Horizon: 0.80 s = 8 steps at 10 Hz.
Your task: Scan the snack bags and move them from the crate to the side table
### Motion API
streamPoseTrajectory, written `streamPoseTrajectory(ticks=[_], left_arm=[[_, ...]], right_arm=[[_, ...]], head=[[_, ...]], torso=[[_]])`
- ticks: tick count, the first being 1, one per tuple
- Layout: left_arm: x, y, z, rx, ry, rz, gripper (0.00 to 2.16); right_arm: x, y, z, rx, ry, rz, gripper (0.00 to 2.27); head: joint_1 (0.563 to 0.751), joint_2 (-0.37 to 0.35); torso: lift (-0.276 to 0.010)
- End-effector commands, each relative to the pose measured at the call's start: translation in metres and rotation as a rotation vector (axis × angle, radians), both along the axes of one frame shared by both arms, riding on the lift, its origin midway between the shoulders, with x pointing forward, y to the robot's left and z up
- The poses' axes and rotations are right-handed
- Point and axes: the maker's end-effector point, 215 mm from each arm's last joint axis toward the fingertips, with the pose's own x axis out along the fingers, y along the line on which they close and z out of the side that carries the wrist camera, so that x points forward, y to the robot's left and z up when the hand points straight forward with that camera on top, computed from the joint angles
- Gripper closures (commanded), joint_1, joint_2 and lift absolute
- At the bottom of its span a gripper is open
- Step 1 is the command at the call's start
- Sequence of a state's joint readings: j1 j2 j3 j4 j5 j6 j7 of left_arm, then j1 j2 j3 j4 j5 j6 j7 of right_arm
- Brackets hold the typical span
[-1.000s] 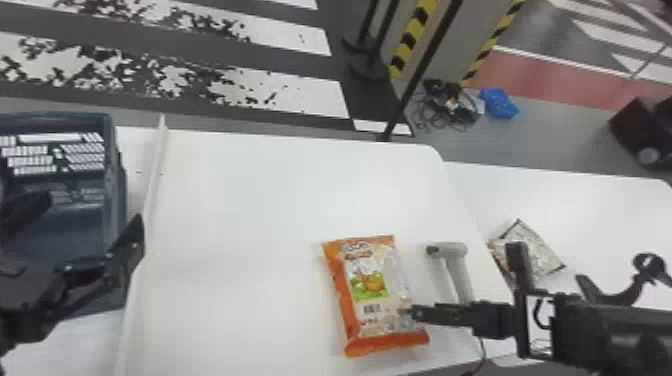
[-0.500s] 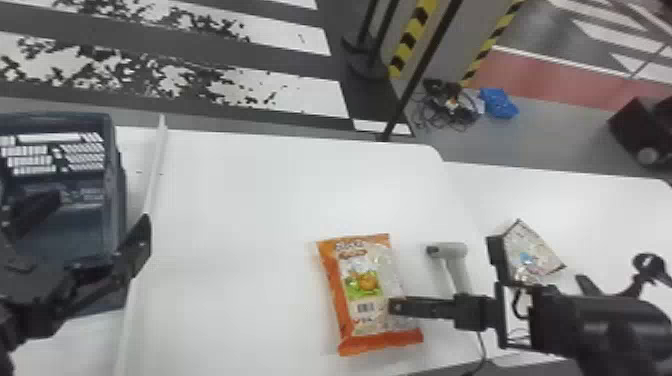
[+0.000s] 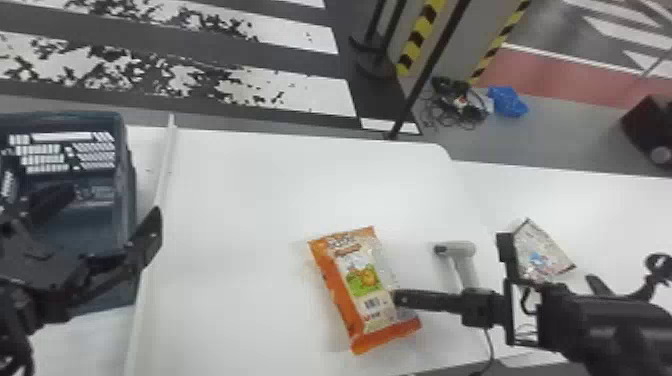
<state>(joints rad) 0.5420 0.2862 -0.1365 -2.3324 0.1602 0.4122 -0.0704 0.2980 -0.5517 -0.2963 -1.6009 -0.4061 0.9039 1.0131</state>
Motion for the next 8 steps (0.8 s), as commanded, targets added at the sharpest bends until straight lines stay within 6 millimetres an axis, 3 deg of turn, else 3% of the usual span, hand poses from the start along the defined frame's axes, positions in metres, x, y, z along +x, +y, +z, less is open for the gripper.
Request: streamPoseTrajectory(ticks=[1, 4, 5, 7, 8], left_arm=[[0.002, 0.0, 0.001, -0.001, -0.003, 0.0, 0.07], [0.003, 0.004, 0.0, -0.001, -0.002, 0.006, 0.07], [0.003, 0.002, 0.001, -0.003, -0.004, 0.002, 0.07], [0.004, -0.002, 0.006, -0.007, -0.012, -0.004, 0.07], [0.002, -0.002, 0.001, -0.002, 0.004, -0.006, 0.07]], right_arm=[[0.003, -0.004, 0.009, 0.015, -0.02, -0.03, 2.24], [0.018, -0.011, 0.072, 0.067, -0.092, -0.083, 2.24], [0.029, -0.025, 0.099, 0.066, -0.144, -0.121, 2.24], [0.071, -0.085, 0.137, 0.025, -0.232, -0.273, 2.24], [0.101, -0.134, 0.146, -0.027, -0.288, -0.383, 2.24]], head=[[0.695, -0.324], [0.695, -0.328], [0.695, -0.326], [0.695, -0.35], [0.695, -0.35]], torso=[[-0.087], [-0.087], [-0.087], [-0.087], [-0.087]])
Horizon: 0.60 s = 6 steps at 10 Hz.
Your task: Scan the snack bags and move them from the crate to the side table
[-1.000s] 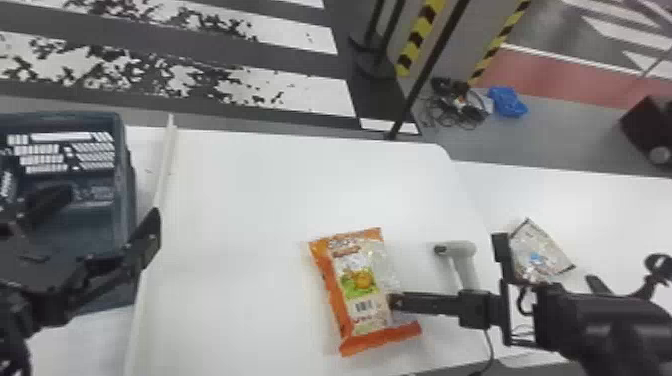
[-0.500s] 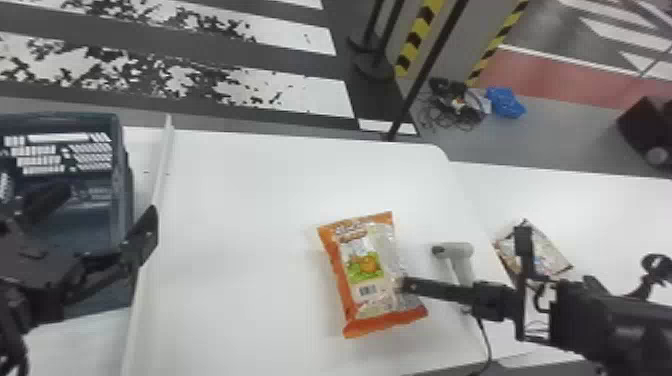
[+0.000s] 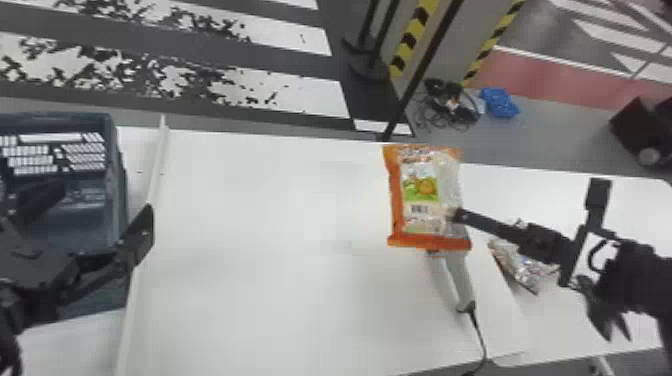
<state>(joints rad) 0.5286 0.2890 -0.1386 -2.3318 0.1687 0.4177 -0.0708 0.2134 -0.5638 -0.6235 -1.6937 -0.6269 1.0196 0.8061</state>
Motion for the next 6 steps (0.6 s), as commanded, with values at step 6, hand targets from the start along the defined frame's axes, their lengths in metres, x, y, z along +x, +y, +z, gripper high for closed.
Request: streamPoseTrajectory(ticks=[6], left_arm=[[-0.004, 0.001, -0.015, 0.011, 0.033, -0.003, 0.07]], right_arm=[[0.05, -0.228, -0.025, -0.41, -0.083, -0.639, 2.24]], head=[[0.695, -0.35]], torso=[[-0.087]])
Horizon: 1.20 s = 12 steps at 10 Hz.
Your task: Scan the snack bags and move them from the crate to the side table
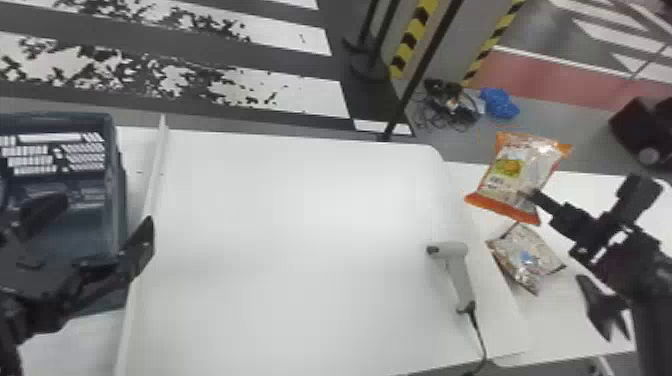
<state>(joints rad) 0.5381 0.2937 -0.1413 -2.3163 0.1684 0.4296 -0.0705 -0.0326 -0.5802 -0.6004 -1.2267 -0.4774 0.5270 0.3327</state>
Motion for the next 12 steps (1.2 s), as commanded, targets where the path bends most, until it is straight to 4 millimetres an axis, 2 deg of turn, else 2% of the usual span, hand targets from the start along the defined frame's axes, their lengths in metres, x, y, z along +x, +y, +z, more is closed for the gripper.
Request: streamPoseTrajectory(ticks=[1, 2, 4, 6, 7, 8, 9, 11, 12], left_arm=[[0.001, -0.001, 0.002, -0.004, -0.004, -0.005, 0.07], [0.001, -0.008, 0.004, -0.005, -0.007, -0.02, 0.07], [0.002, -0.011, 0.008, -0.01, -0.014, -0.029, 0.07], [0.0, -0.012, 0.008, 0.0, -0.016, -0.04, 0.07], [0.0, -0.012, 0.009, -0.001, -0.017, -0.04, 0.07], [0.0, -0.014, 0.01, -0.008, -0.016, -0.04, 0.07], [-0.001, -0.017, 0.01, -0.013, -0.017, -0.041, 0.07], [-0.002, -0.024, 0.014, -0.014, -0.024, -0.051, 0.07], [-0.003, -0.026, 0.015, -0.016, -0.026, -0.055, 0.07]], right_arm=[[-0.016, -0.021, -0.017, -0.059, 0.046, -0.079, 2.24], [-0.031, -0.037, -0.035, -0.106, 0.096, -0.165, 2.24], [-0.047, -0.053, -0.058, -0.198, 0.145, -0.269, 2.24], [-0.045, -0.05, -0.076, -0.173, 0.162, -0.308, 2.22], [-0.048, -0.051, -0.081, -0.168, 0.182, -0.325, 1.56], [-0.05, -0.049, -0.086, -0.161, 0.202, -0.33, 0.13], [-0.053, -0.051, -0.082, -0.155, 0.206, -0.342, 0.0], [-0.067, -0.05, -0.072, -0.179, 0.21, -0.366, 0.05], [-0.073, -0.043, -0.065, -0.194, 0.2, -0.369, 0.05]], head=[[0.695, -0.35], [0.695, -0.35], [0.695, -0.35], [0.695, -0.35], [0.695, -0.35], [0.695, -0.35], [0.695, -0.35], [0.695, -0.35], [0.695, -0.35]], torso=[[-0.087], [-0.087], [-0.087], [-0.087], [-0.087], [-0.087], [-0.087], [-0.087], [-0.087]])
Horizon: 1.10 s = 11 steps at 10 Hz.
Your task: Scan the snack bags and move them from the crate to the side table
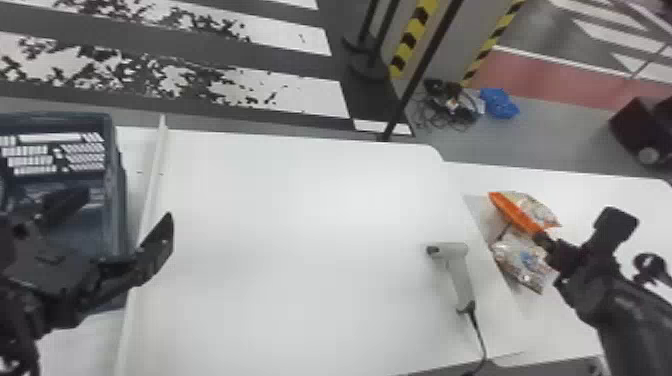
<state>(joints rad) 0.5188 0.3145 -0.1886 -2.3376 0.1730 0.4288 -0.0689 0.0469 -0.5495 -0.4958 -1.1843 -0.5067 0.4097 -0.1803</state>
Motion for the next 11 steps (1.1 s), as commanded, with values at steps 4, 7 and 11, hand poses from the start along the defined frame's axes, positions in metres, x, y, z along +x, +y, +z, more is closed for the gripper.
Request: streamPoseTrajectory(ticks=[4, 7, 11], left_arm=[[-0.002, -0.006, 0.018, -0.008, -0.028, -0.005, 0.07], [-0.007, 0.017, 0.018, 0.017, -0.028, 0.033, 0.07], [-0.022, 0.093, 0.011, 0.019, 0.007, 0.178, 0.07]], right_arm=[[-0.004, 0.14, 0.037, 0.113, -0.139, 0.218, 0.06], [0.019, 0.281, 0.092, 0.09, -0.236, 0.5, 0.06], [0.01, 0.437, 0.105, 0.269, -0.329, 0.731, 0.06]], head=[[0.695, -0.35], [0.695, -0.35], [0.695, -0.254]], torso=[[-0.087], [-0.087], [-0.087]])
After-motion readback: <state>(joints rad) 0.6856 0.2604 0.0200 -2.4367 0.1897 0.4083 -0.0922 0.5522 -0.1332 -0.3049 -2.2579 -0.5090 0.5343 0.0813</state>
